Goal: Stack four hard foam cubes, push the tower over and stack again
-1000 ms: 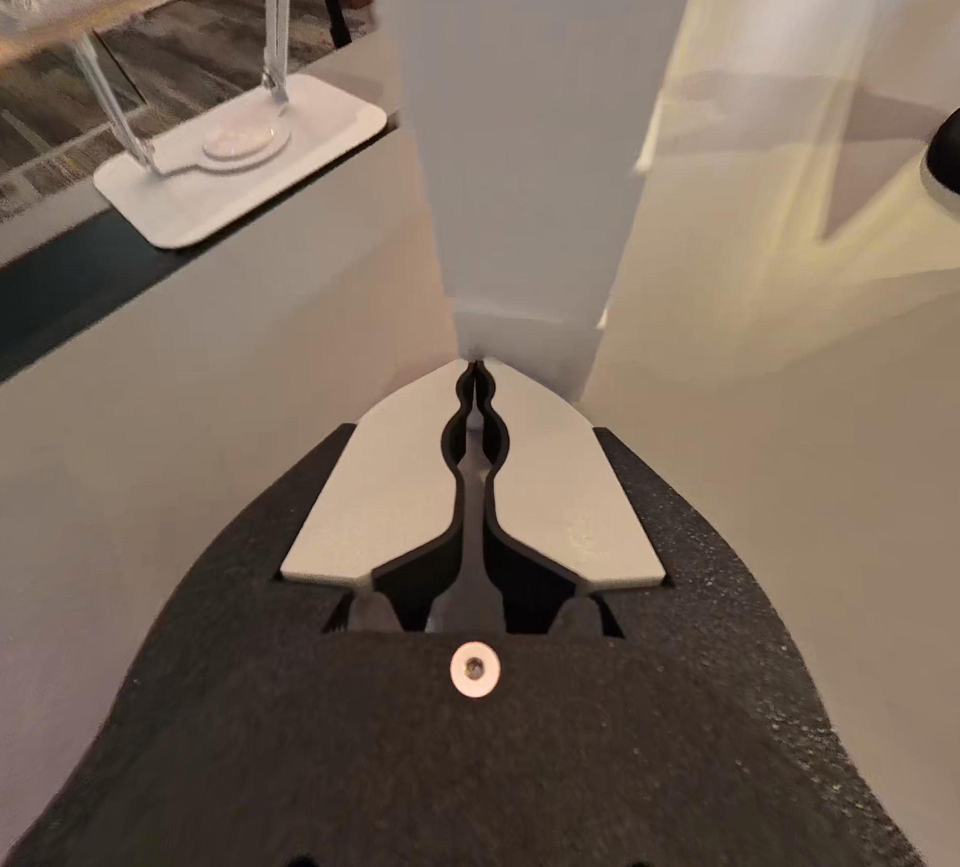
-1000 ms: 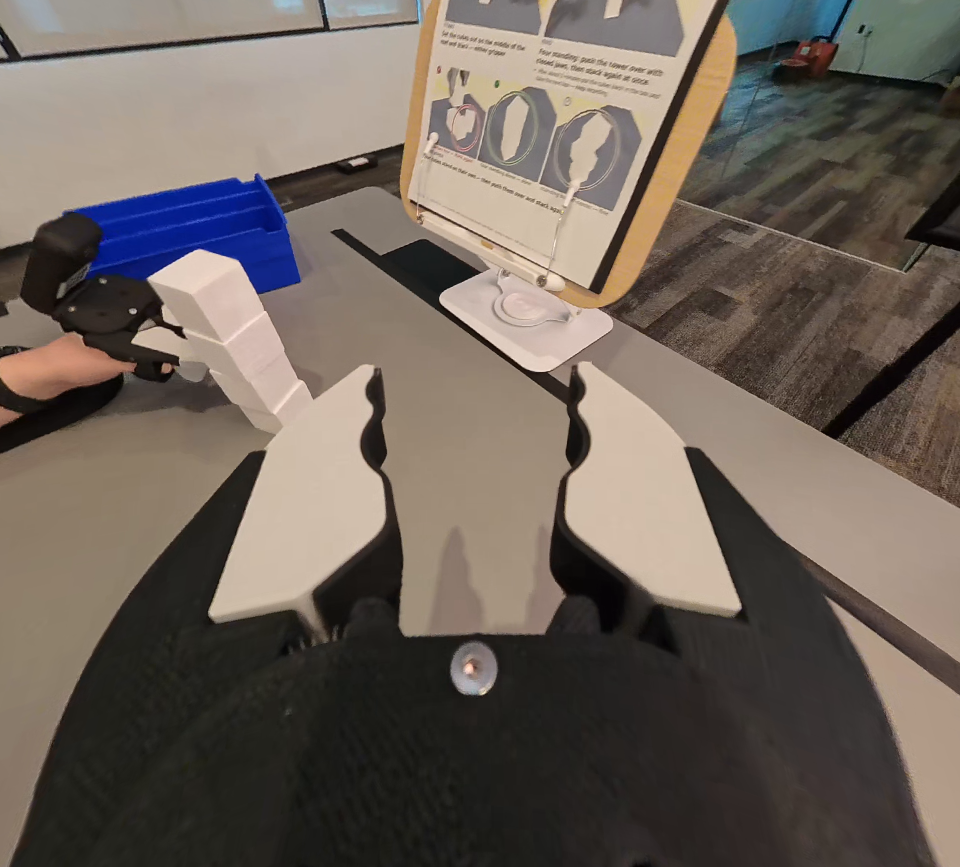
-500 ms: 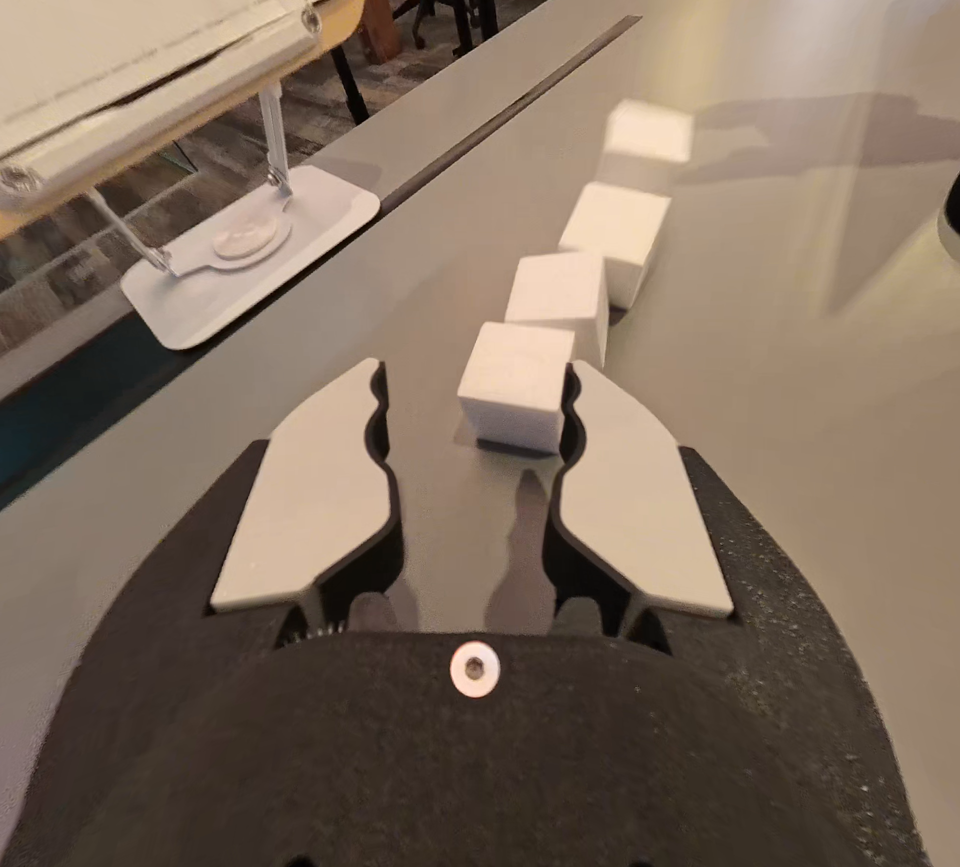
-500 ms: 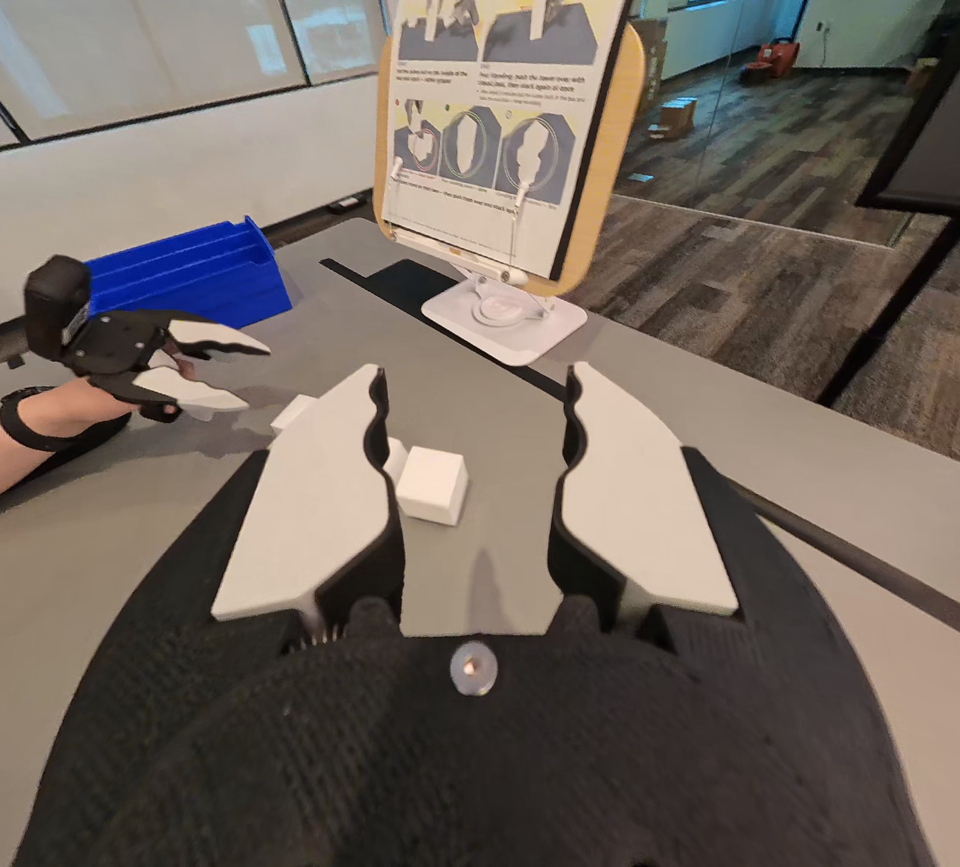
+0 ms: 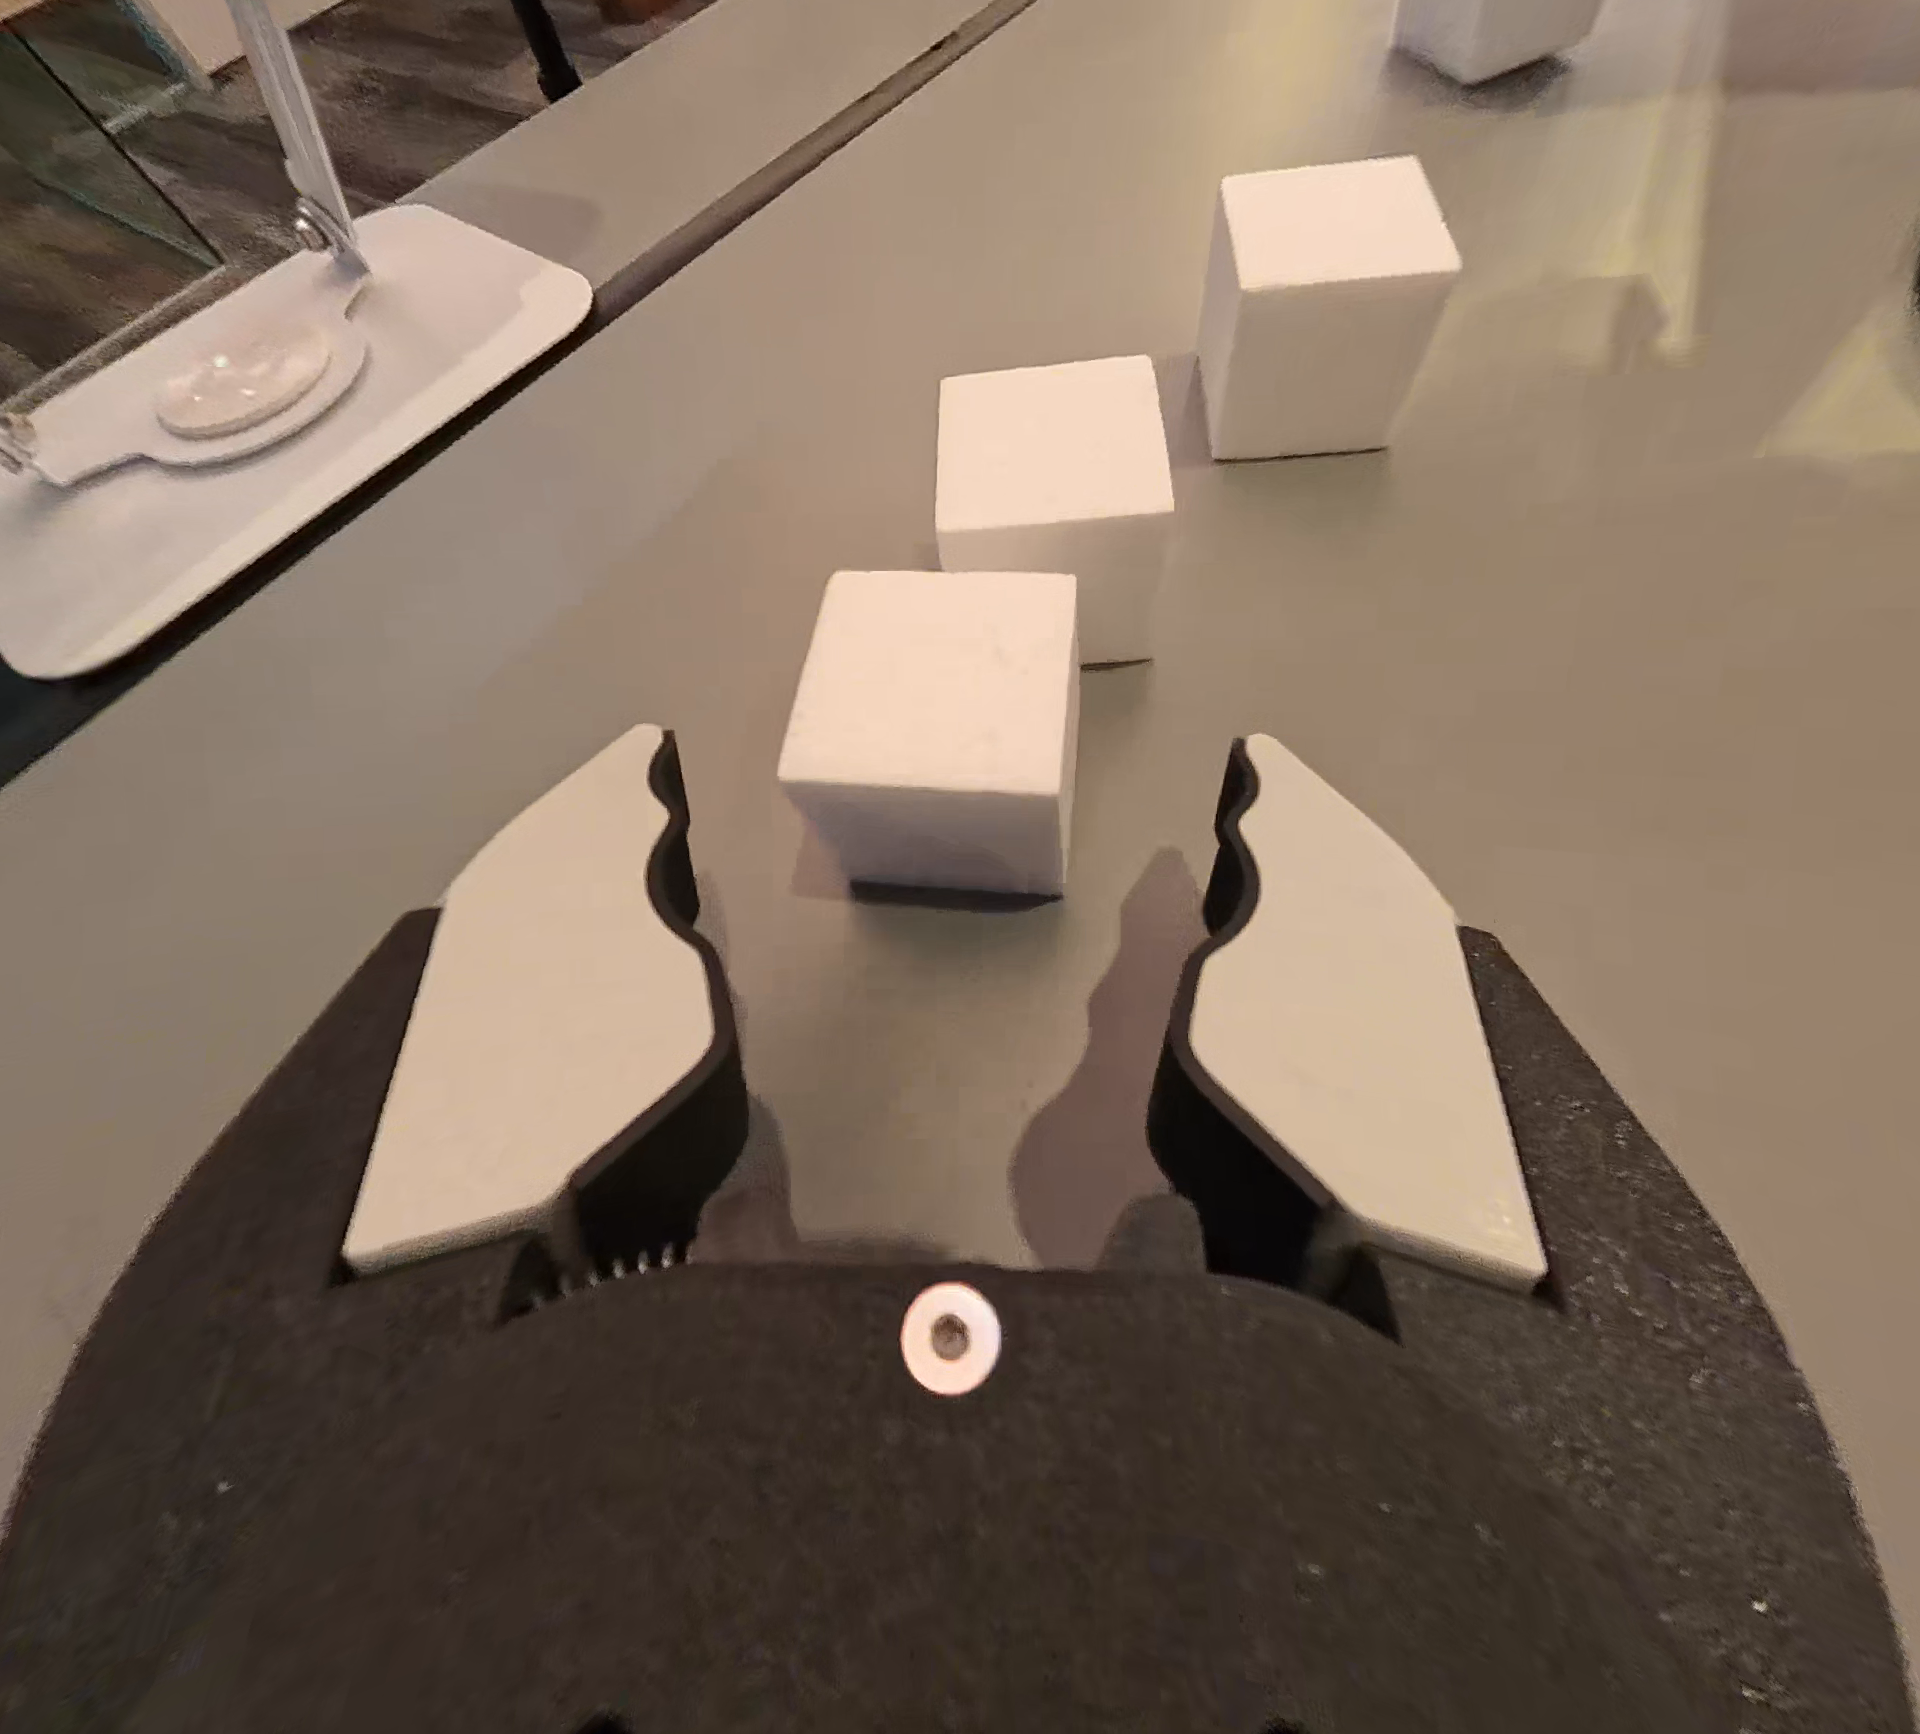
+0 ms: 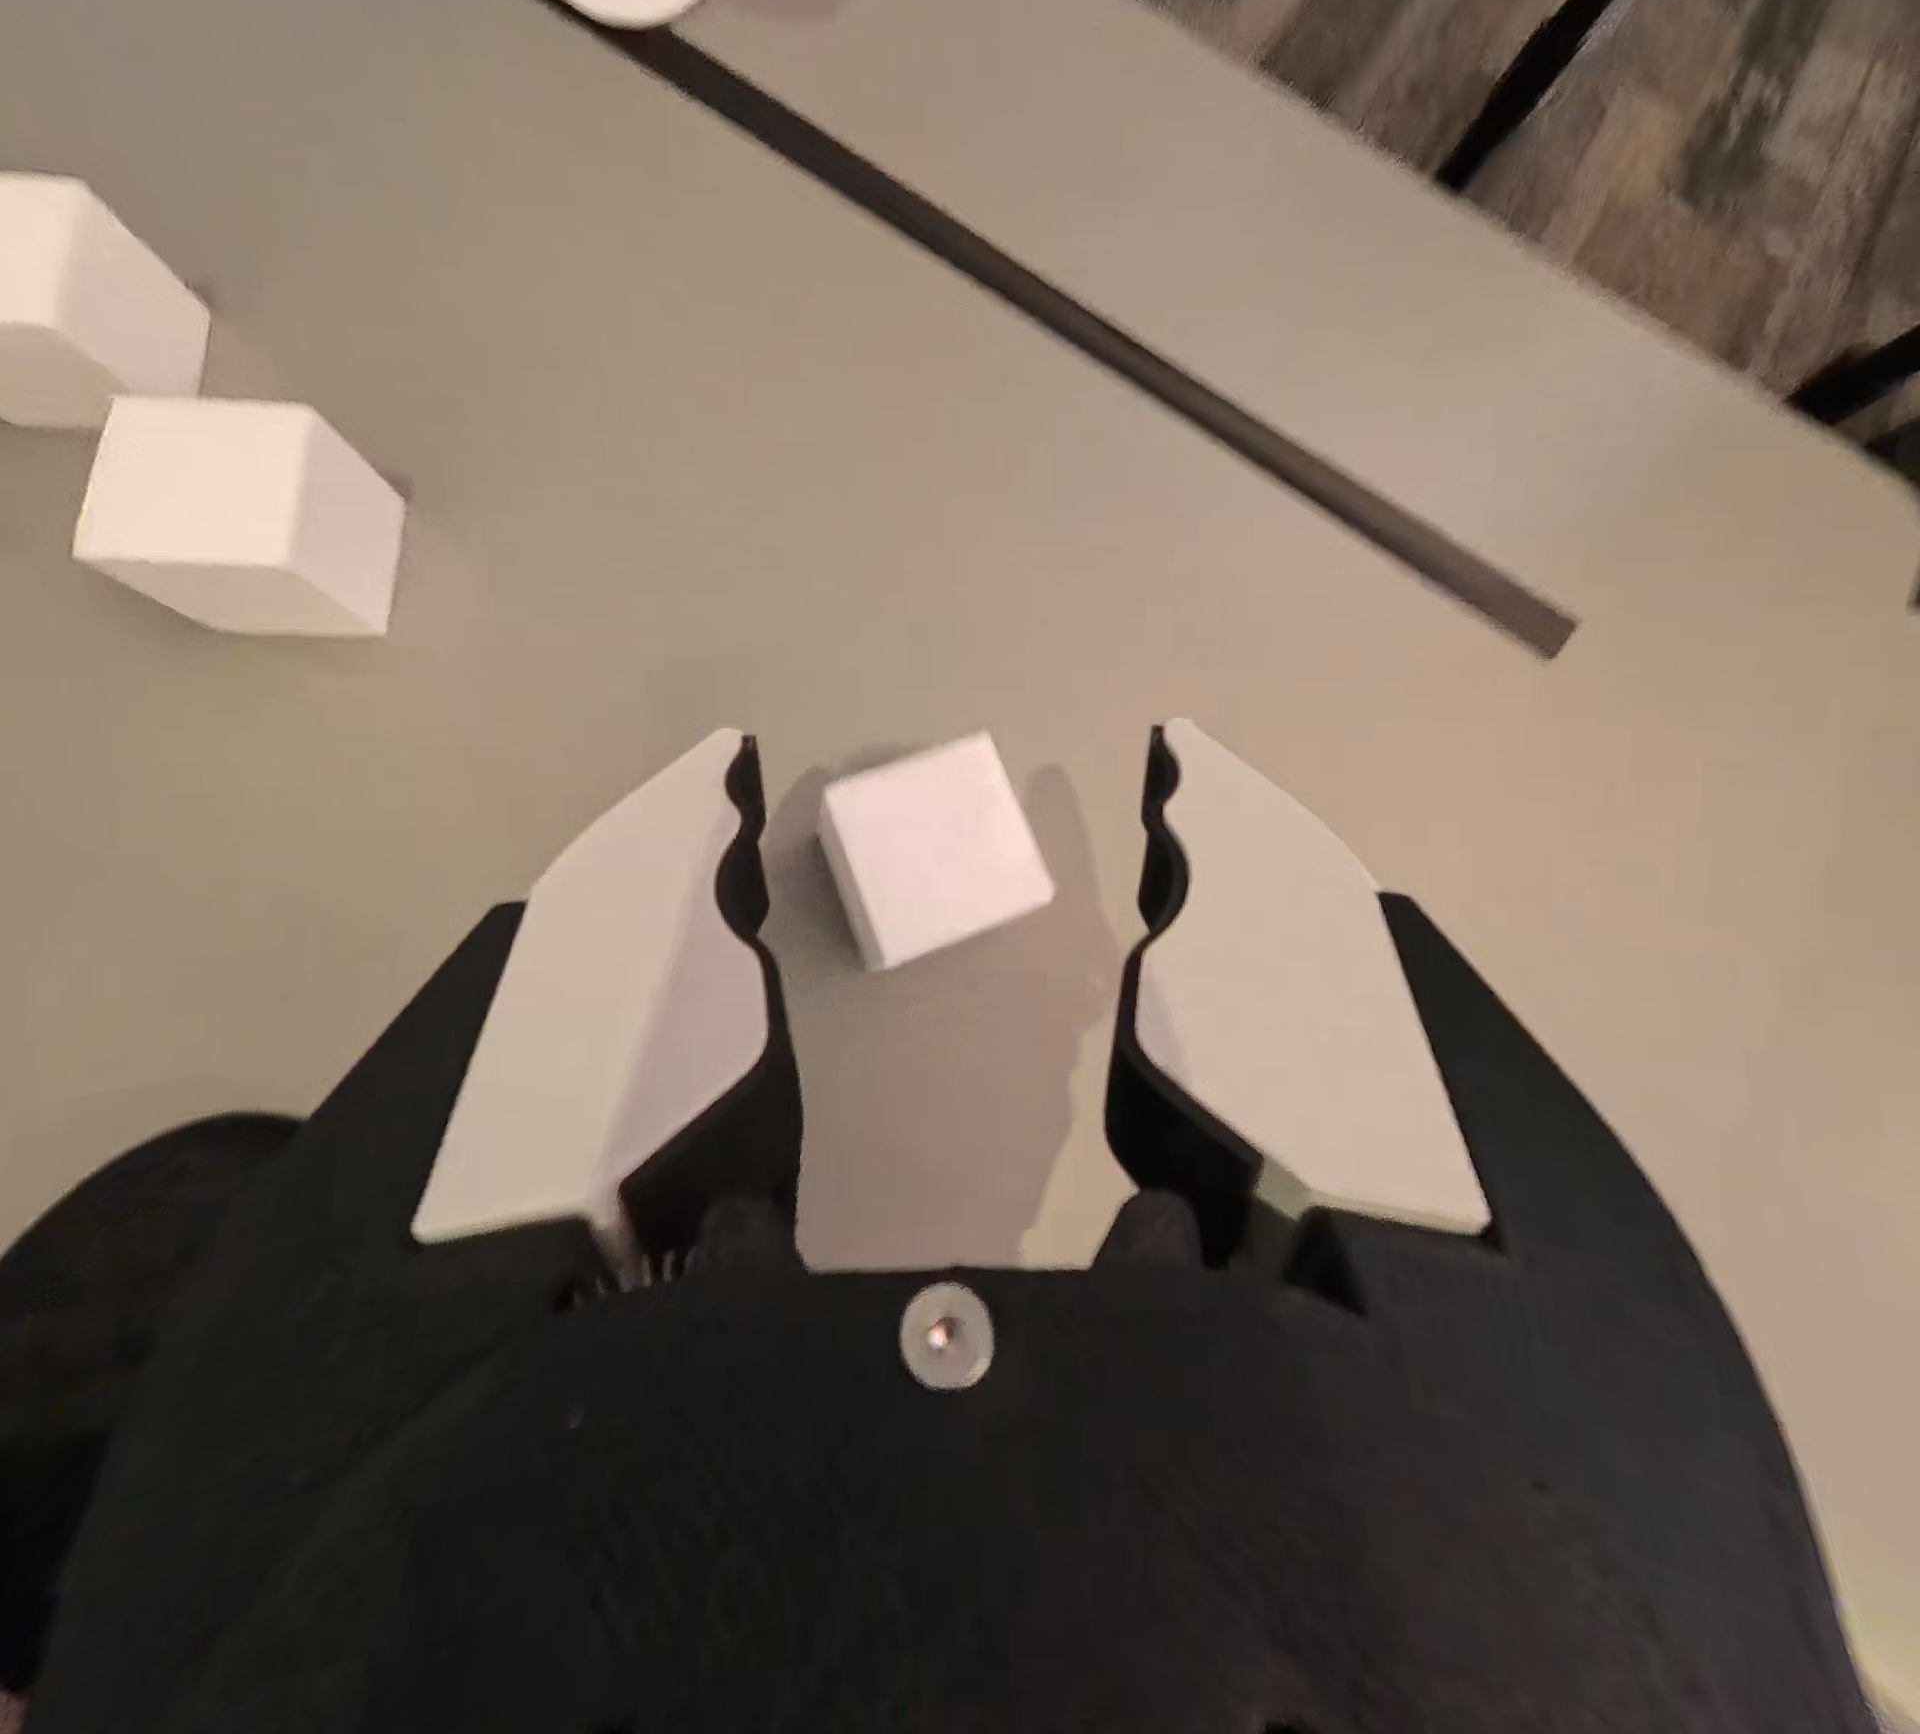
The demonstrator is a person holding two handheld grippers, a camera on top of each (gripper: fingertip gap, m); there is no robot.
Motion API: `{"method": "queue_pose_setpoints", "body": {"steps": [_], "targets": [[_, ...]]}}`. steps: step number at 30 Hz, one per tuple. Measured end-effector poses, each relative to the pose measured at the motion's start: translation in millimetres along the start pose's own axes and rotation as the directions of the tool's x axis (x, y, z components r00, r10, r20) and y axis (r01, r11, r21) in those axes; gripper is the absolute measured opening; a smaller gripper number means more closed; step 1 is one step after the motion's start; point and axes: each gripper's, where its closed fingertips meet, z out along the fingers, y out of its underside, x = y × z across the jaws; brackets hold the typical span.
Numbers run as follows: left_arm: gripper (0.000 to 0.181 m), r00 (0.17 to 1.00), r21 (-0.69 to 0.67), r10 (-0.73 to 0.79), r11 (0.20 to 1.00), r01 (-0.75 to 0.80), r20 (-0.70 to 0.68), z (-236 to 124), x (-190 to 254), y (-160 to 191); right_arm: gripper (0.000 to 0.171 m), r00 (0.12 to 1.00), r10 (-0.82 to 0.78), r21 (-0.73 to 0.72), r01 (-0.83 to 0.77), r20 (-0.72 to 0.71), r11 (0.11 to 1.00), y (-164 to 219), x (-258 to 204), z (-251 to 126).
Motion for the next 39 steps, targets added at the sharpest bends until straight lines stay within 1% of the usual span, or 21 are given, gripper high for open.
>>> {"method": "queue_pose_setpoints", "body": {"steps": [2,4,5,6,7,9,11,13,18,19,20,21,24,27,31,36,39], "targets": [[0.099,0.998,-0.041,0.038,0.998,-0.036,0.046,10,-7,2,0.076,0.997,0.014,-0.038,-0.012,0.078,0.999,18,-6,5],[0.095,0.998,-0.062,0.036,0.998,-0.034,0.046,18,-11,2,0.079,0.997,0.009,-0.057,-0.004,0.080,0.998,30,-2,11],[0.085,0.999,-0.067,0.019,0.998,-0.016,0.037,21,-12,3,0.081,0.996,0.000,-0.052,0.004,0.091,0.999,33,-3,14],[0.066,1.000,-0.063,-0.005,0.998,0.005,0.009,22,-11,3,0.082,0.995,-0.018,-0.041,0.023,0.101,0.999,34,-3,17],[0.059,0.999,-0.045,-0.034,0.998,0.033,-0.030,22,-7,1,0.082,0.993,-0.039,-0.031,0.043,0.109,0.999,35,-4,20],[0.059,0.996,-0.012,-0.079,0.997,0.079,-0.044,17,-10,-4,0.080,0.990,-0.074,-0.036,0.078,0.121,0.996,41,-4,28],[0.059,0.996,0.055,-0.089,0.994,0.090,-0.030,5,-17,-15,0.078,0.991,-0.086,-0.061,0.093,0.107,0.994,49,1,35],[0.059,0.993,0.113,-0.112,0.987,0.115,-0.034,-9,-23,-27,0.078,0.989,-0.101,-0.052,0.107,0.105,0.993,53,4,40],[0.059,0.989,0.211,-0.150,0.966,0.149,-0.015,-34,-31,-50,0.077,0.981,-0.084,-0.080,0.099,0.174,0.992,65,-4,52],[0.059,0.988,0.224,-0.152,0.963,0.151,-0.014,-36,-29,-55,0.073,0.979,-0.087,-0.087,0.104,0.186,0.991,67,-6,55],[0.059,0.989,0.238,-0.149,0.960,0.148,-0.014,-37,-26,-61,0.072,0.979,-0.094,-0.085,0.110,0.179,0.990,67,-5,57],[0.059,0.990,0.245,-0.140,0.960,0.139,-0.011,-36,-22,-66,0.063,0.980,-0.095,-0.085,0.111,0.175,0.990,66,-3,57],[0.059,0.995,0.223,-0.095,0.971,0.084,0.038,-24,-10,-80,0.062,0.982,-0.099,-0.120,0.118,0.158,0.986,67,0,53],[0.059,0.997,0.181,-0.045,0.983,0.033,0.064,-1,3,-87,0.062,0.984,-0.124,-0.110,0.138,0.126,0.984,59,4,47],[0.059,0.997,0.105,-0.068,0.992,0.064,0.039,25,10,-86,0.062,0.982,-0.162,-0.108,0.172,0.096,0.979,50,5,39],[0.059,0.994,0.050,-0.102,0.994,0.100,0.032,38,9,-79,0.062,0.980,-0.179,-0.092,0.187,0.087,0.978,41,4,39],[0.059,0.994,0.026,-0.103,0.994,0.102,0.029,43,9,-72,0.062,0.978,-0.187,-0.111,0.197,0.094,0.974,43,4,43]]}}
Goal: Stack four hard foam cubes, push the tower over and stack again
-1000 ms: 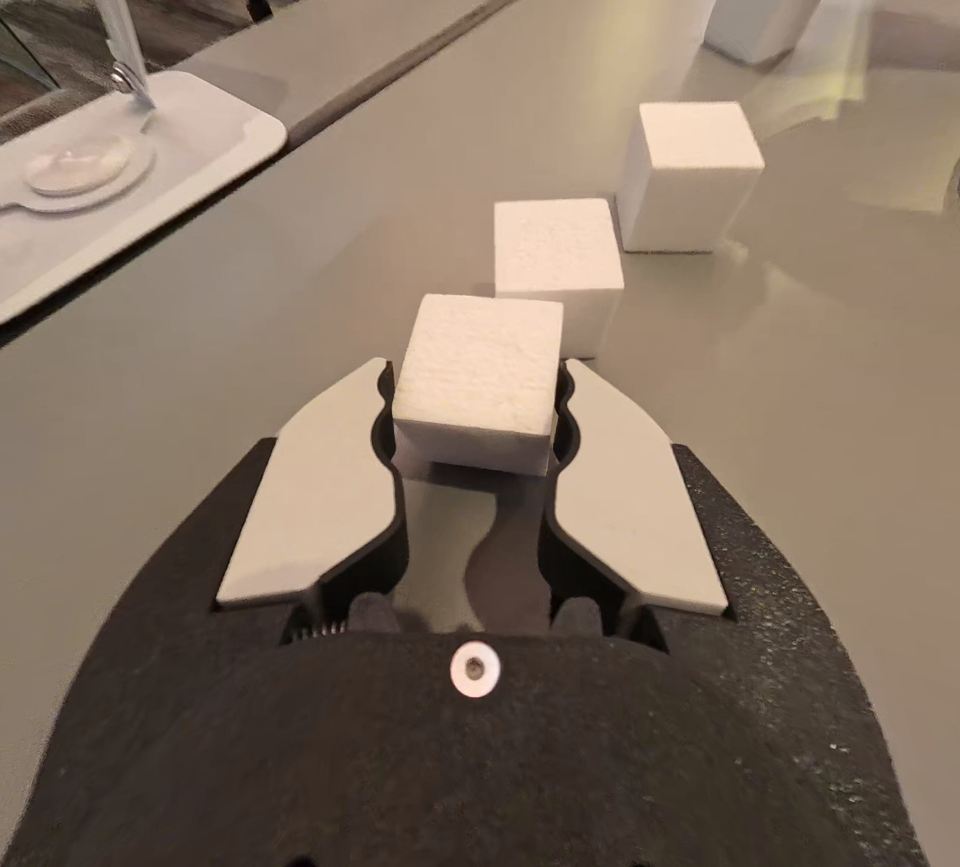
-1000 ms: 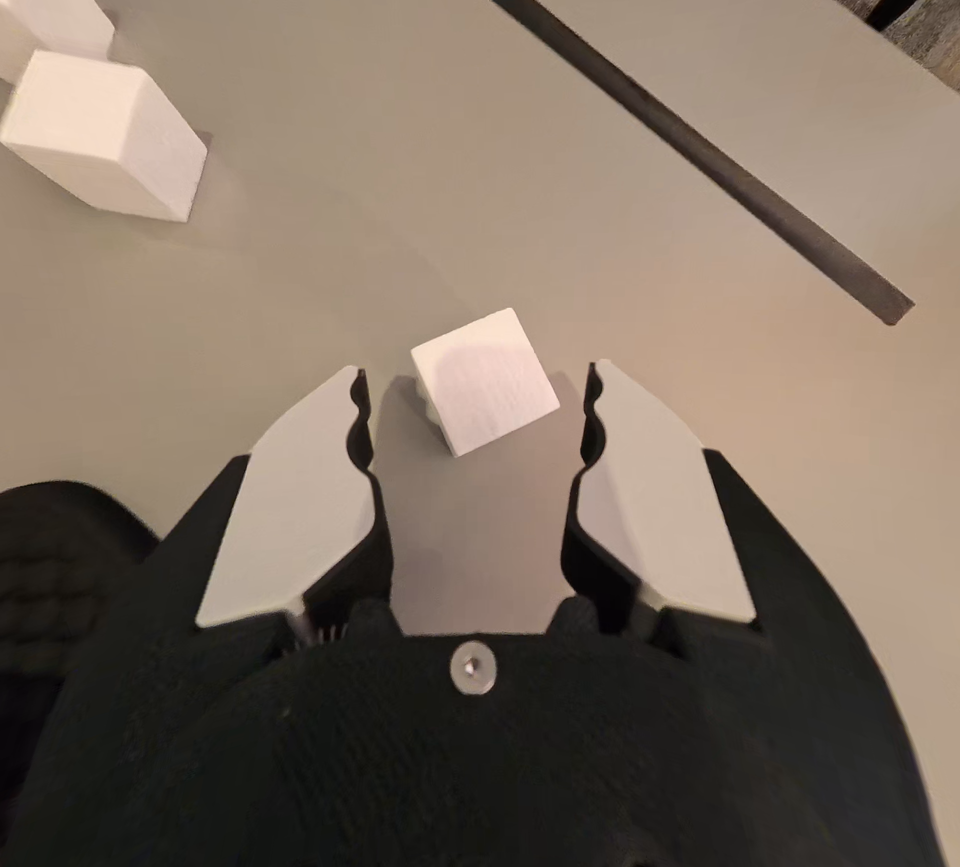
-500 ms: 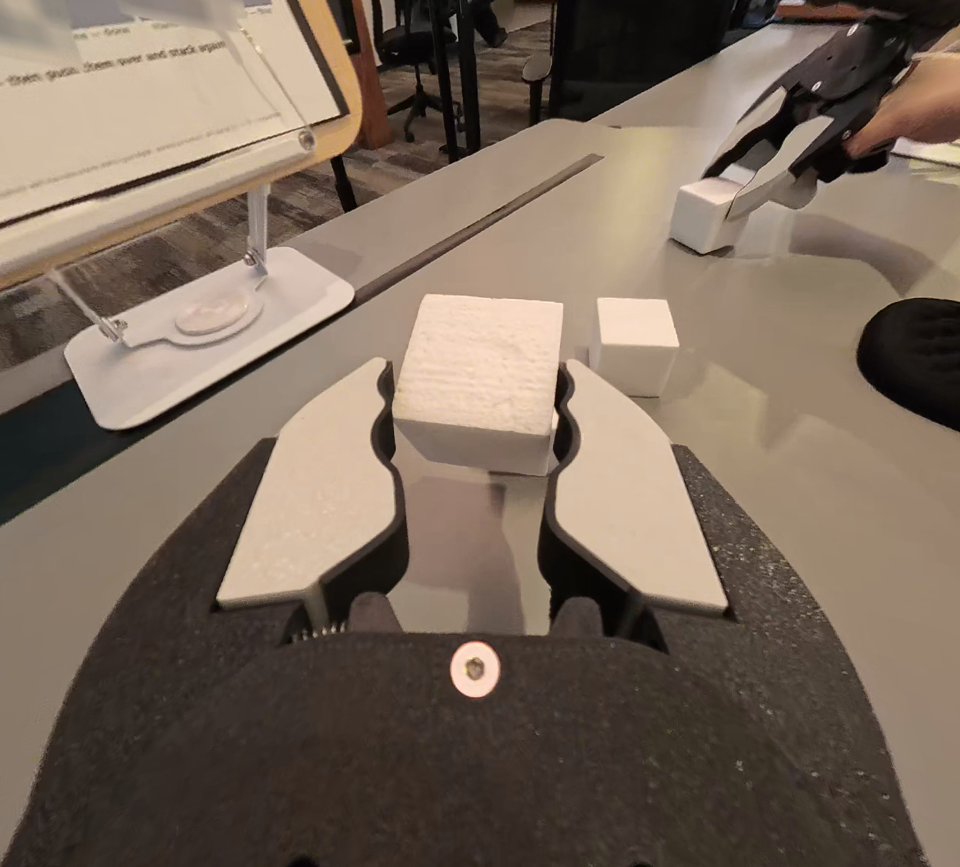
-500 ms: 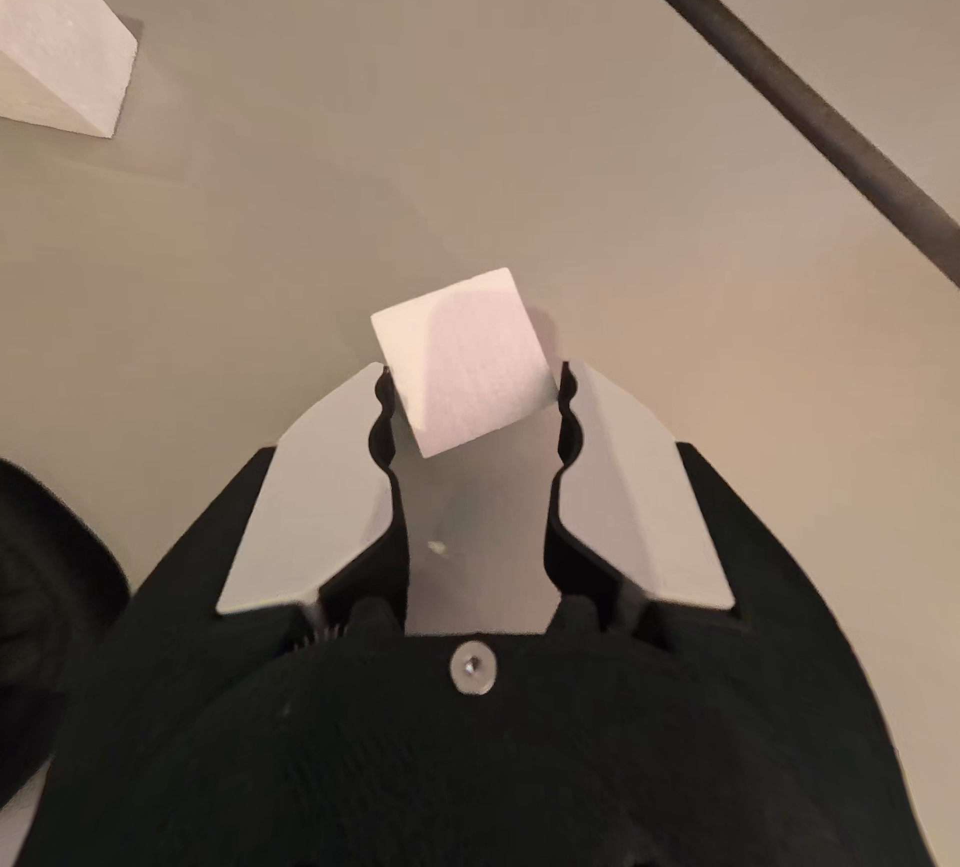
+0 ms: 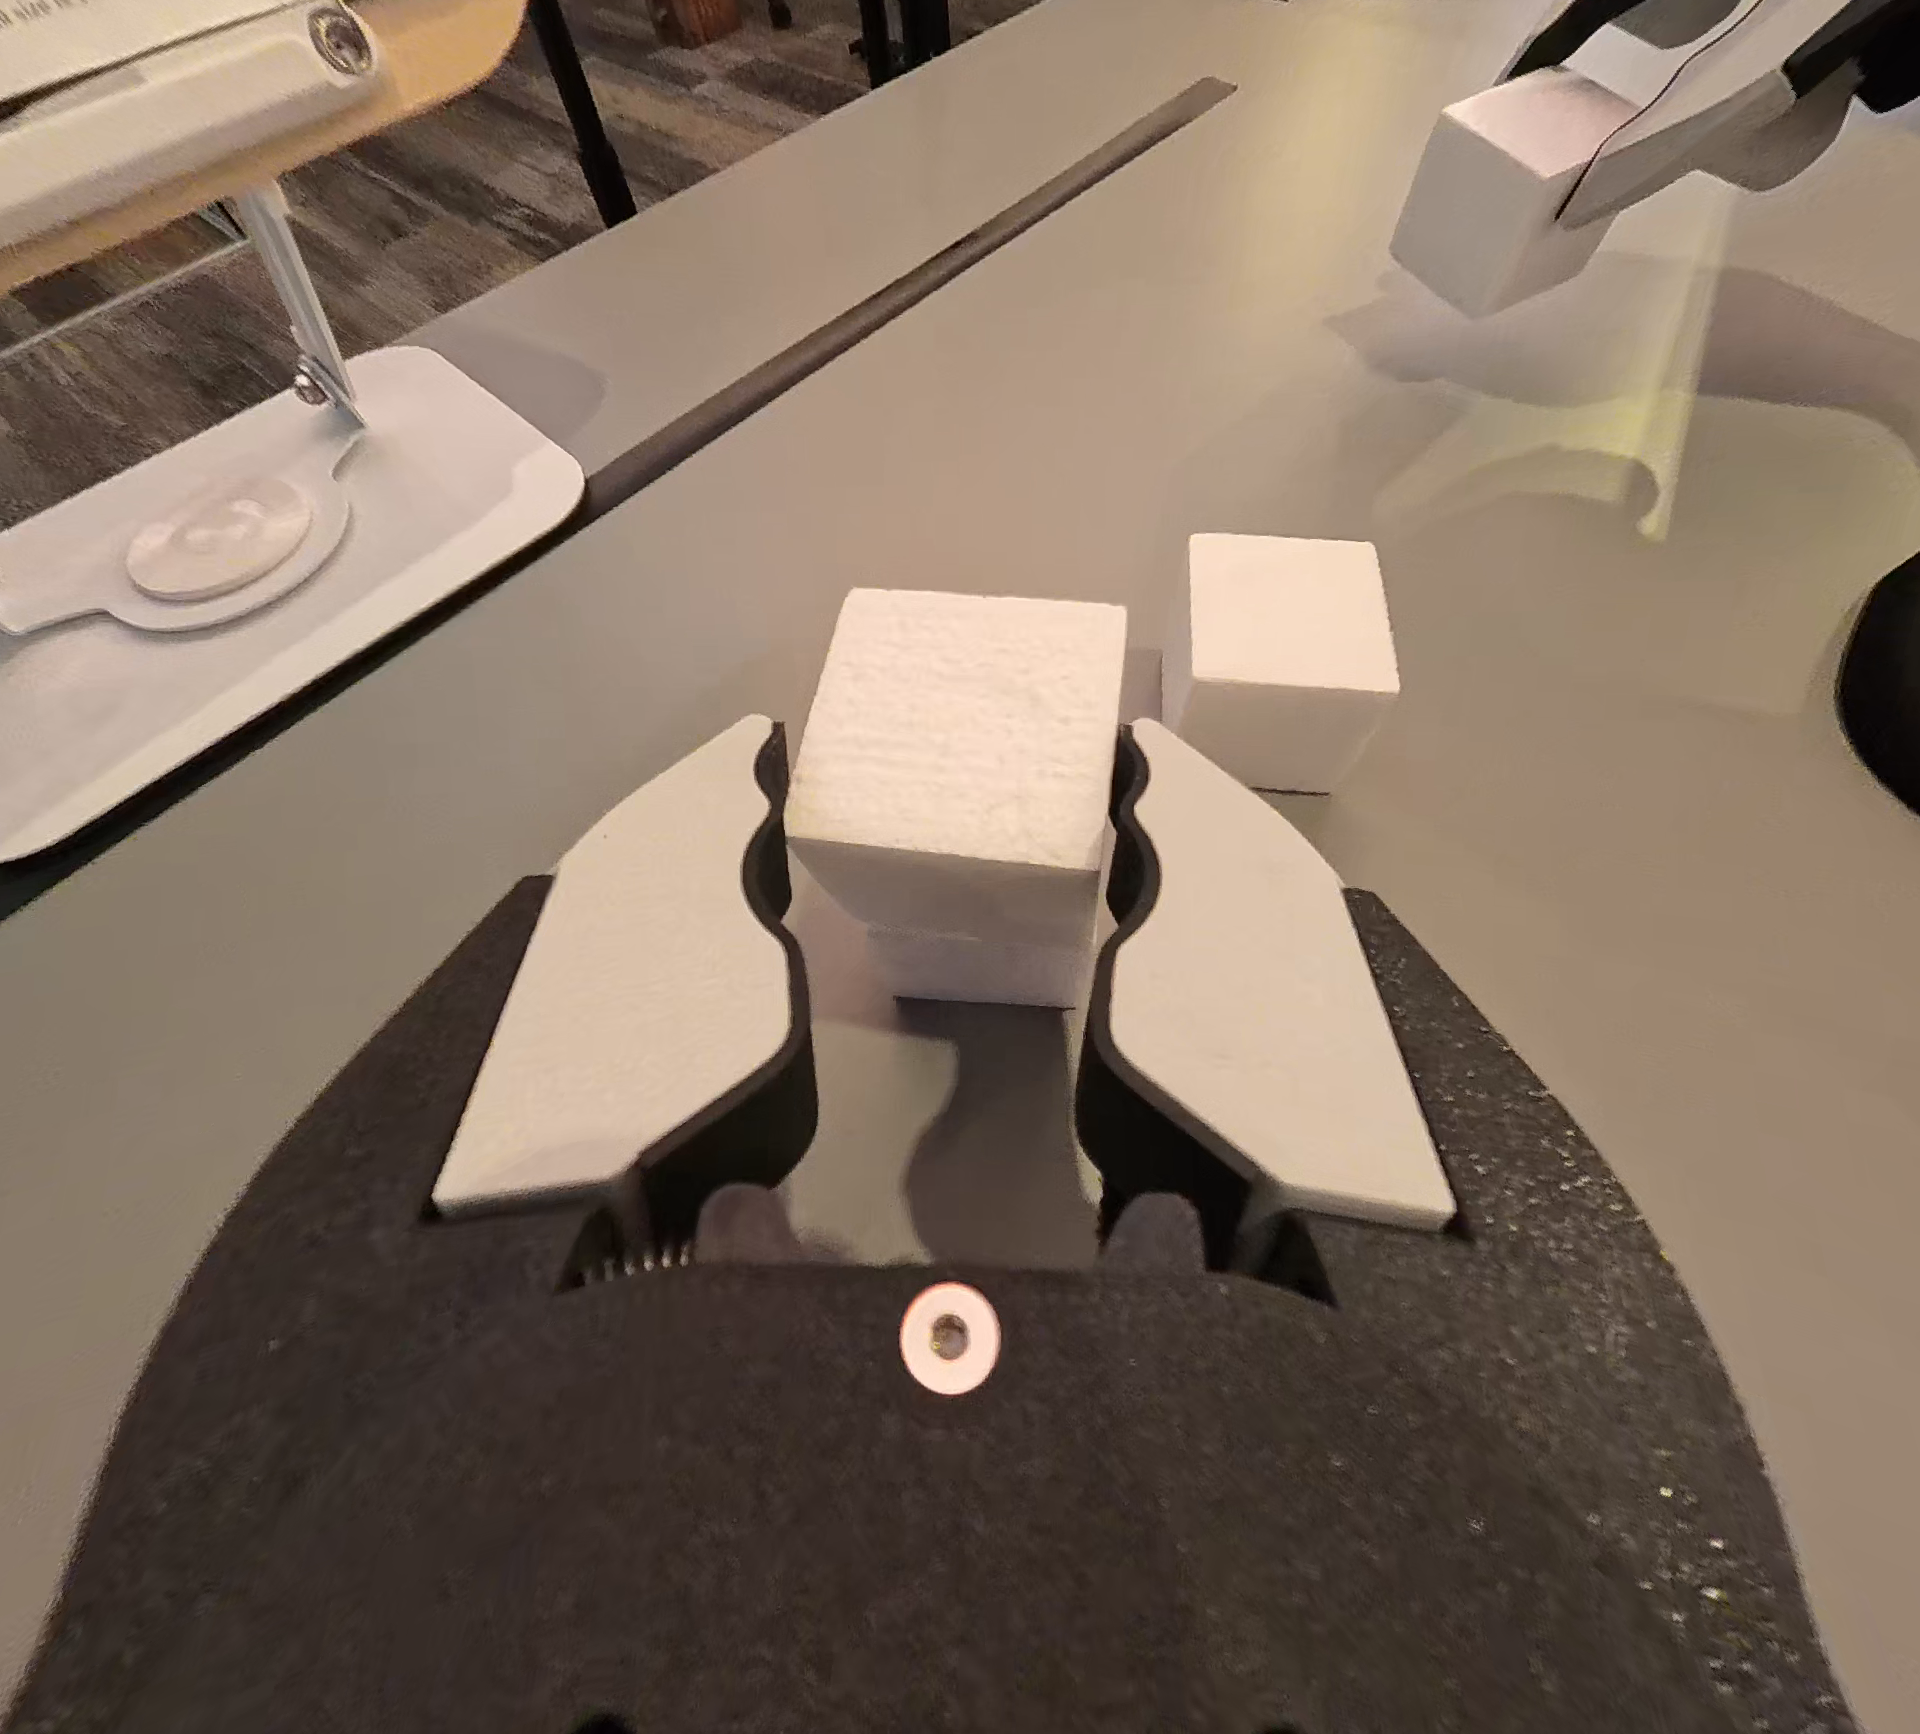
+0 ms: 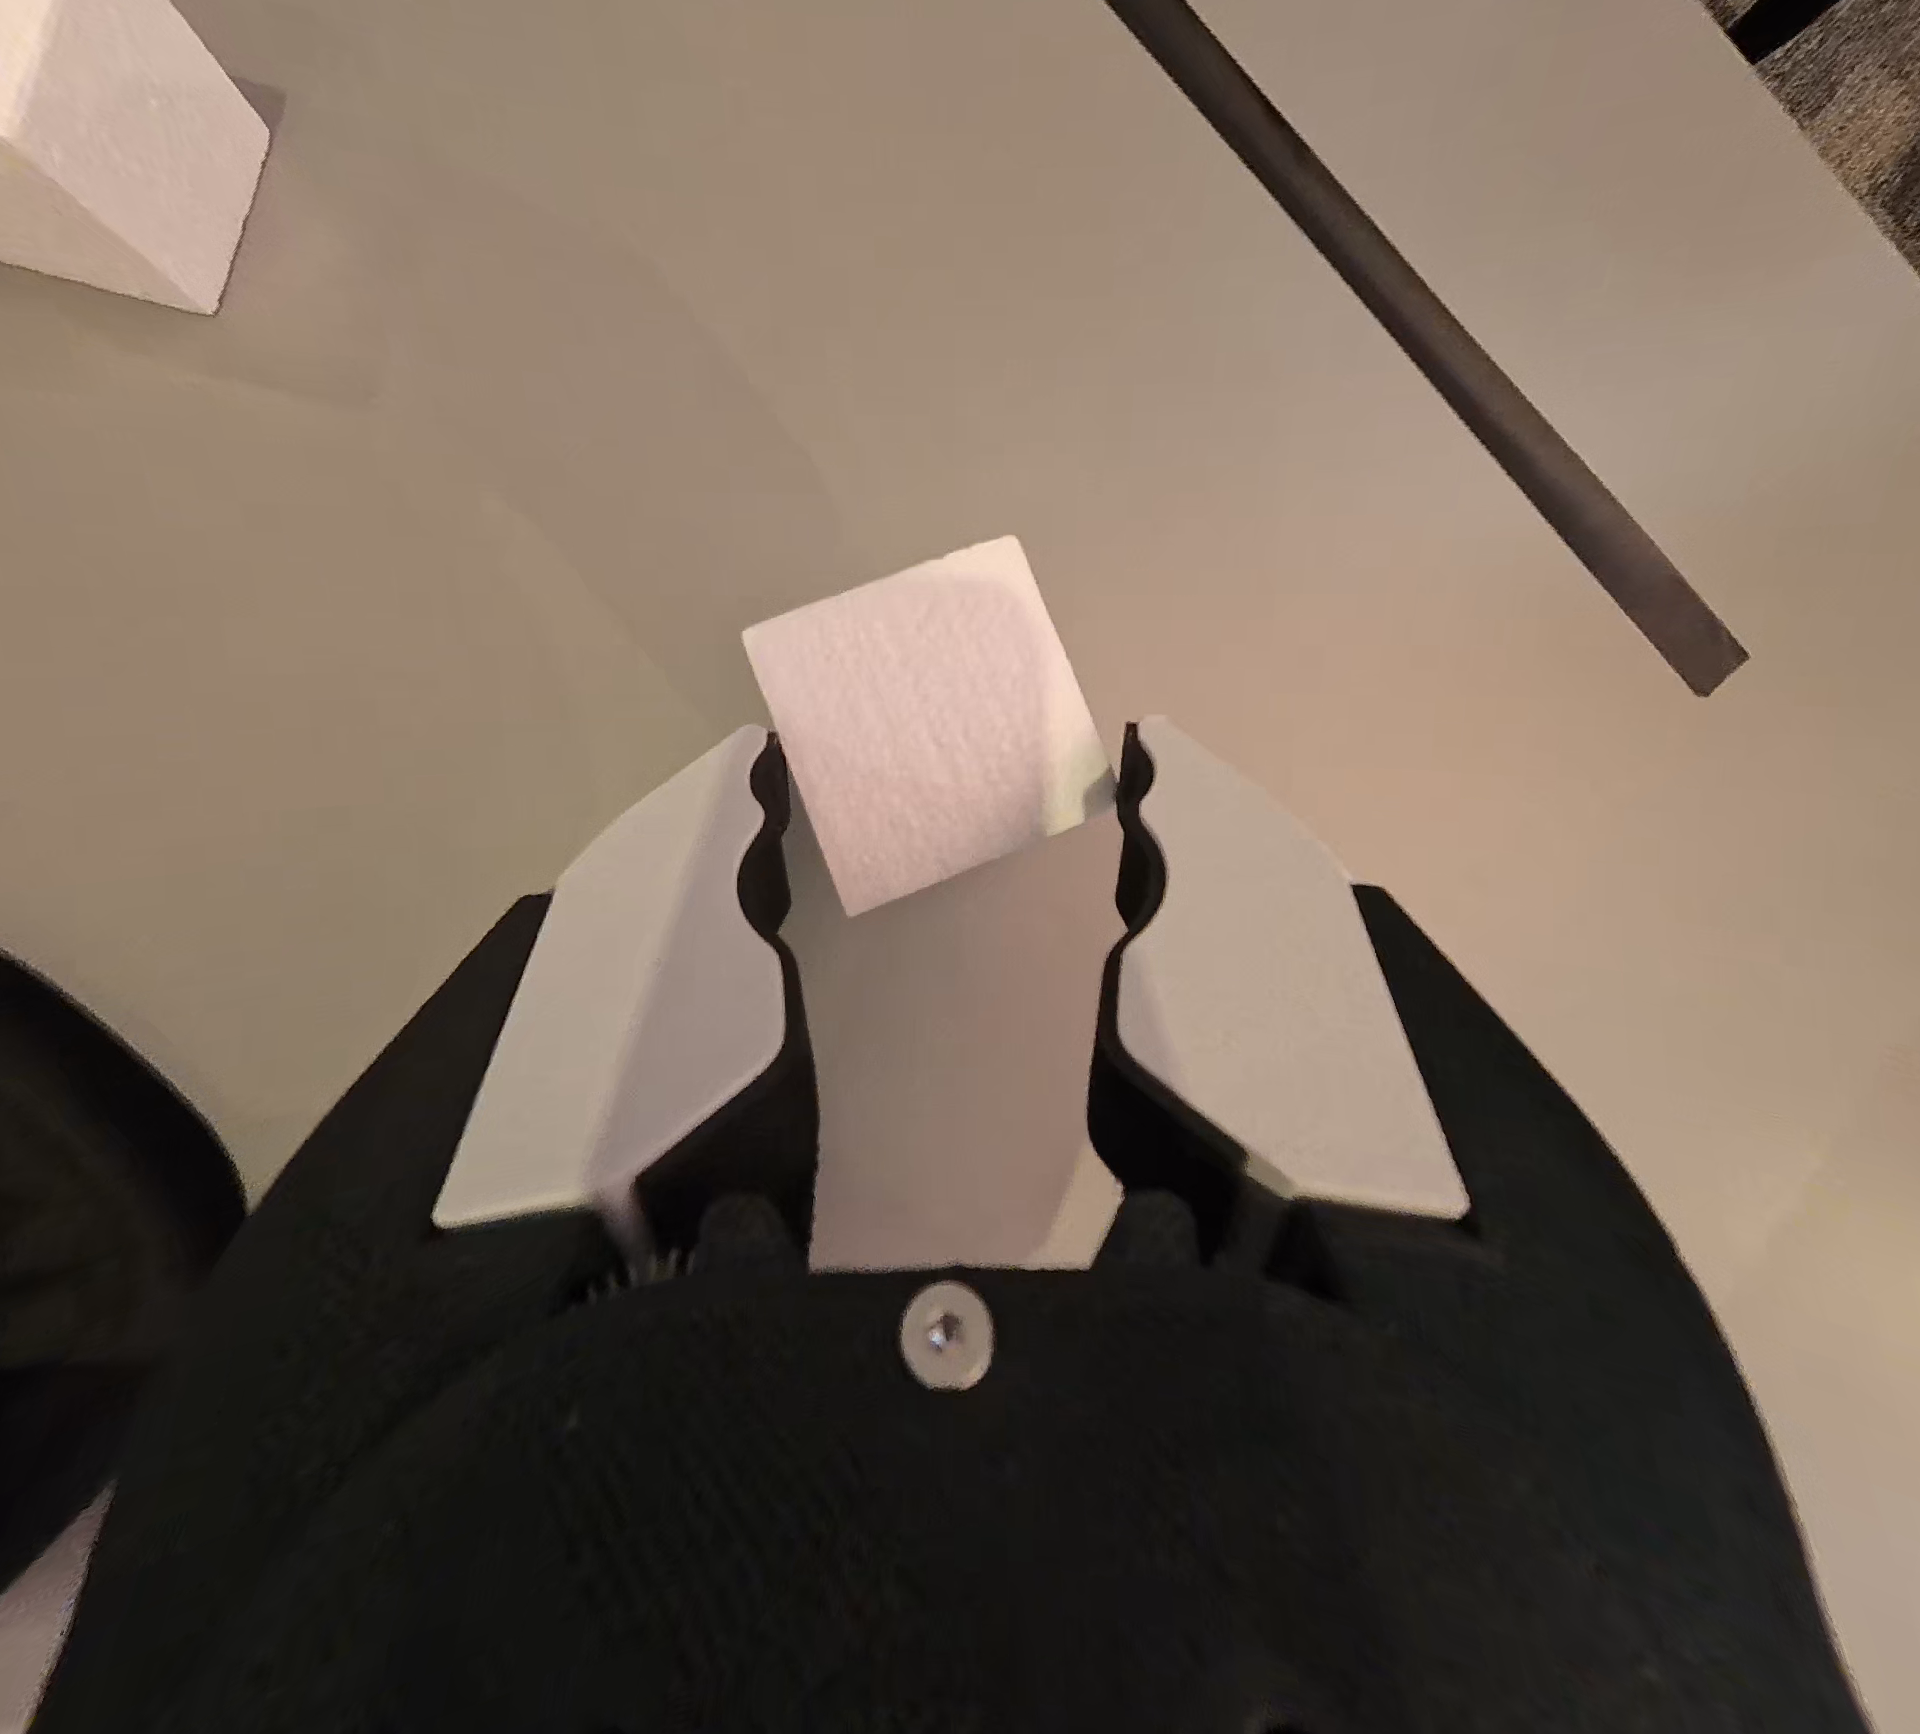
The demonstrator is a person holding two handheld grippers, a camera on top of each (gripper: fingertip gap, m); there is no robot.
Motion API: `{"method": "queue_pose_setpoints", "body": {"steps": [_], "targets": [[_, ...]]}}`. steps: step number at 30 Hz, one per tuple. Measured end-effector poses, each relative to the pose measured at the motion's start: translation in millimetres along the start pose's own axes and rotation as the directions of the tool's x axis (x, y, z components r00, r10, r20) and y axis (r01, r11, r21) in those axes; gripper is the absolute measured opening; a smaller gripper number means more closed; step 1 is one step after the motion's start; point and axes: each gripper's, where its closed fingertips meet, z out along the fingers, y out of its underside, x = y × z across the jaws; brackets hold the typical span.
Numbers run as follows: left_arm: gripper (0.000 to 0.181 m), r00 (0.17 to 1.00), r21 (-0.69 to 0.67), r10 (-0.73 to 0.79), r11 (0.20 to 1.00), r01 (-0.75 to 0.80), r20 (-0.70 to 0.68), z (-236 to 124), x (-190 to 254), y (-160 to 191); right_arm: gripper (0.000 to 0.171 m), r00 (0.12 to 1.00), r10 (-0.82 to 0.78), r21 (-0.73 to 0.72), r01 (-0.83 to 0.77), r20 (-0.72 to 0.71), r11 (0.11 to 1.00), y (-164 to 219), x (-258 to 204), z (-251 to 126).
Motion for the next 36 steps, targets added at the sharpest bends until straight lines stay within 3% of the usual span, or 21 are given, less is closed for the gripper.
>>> {"method": "queue_pose_setpoints", "body": {"steps": [5,12,18,21,25,29,33,36], "targets": [[0.059,1.000,-0.004,-0.016,1.000,0.016,0.008,1,-2,2,0.062,1.000,-0.001,-0.005,0.002,0.021,1.000,0,-3,6],[0.088,0.998,0.035,-0.056,0.998,0.057,-0.011,-8,-4,-6,0.062,0.999,-0.047,0.037,0.047,0.003,0.998,-18,-8,-3],[0.084,0.990,0.164,-0.140,0.977,0.137,0.008,-81,-47,-50,0.062,0.978,-0.205,0.266,0.186,0.046,0.946,-111,-58,-40],[0.080,0.964,0.121,-0.231,0.961,0.247,-0.131,-119,-51,-58,0.062,0.946,-0.316,0.347,0.271,0.079,0.898,-172,-105,-44],[0.069,0.928,0.207,-0.288,0.918,0.337,-0.236,-160,-60,-76,0.062,0.841,-0.493,0.536,0.317,0.224,0.783,-239,-189,-27],[0.068,0.962,0.265,-0.180,0.936,0.232,-0.204,-178,-64,-85,0.062,0.792,-0.538,0.464,0.375,0.290,0.803,-239,-215,8],[0.069,0.991,0.266,-0.086,0.957,0.111,-0.106,-185,-68,-82,0.062,0.745,-0.549,0.429,0.385,0.378,0.817,-238,-229,15],[0.066,0.990,0.263,-0.058,0.961,0.090,-0.128,-189,-62,-83,0.062,0.728,-0.573,0.350,0.461,0.375,0.815,-242,-224,24]]}}
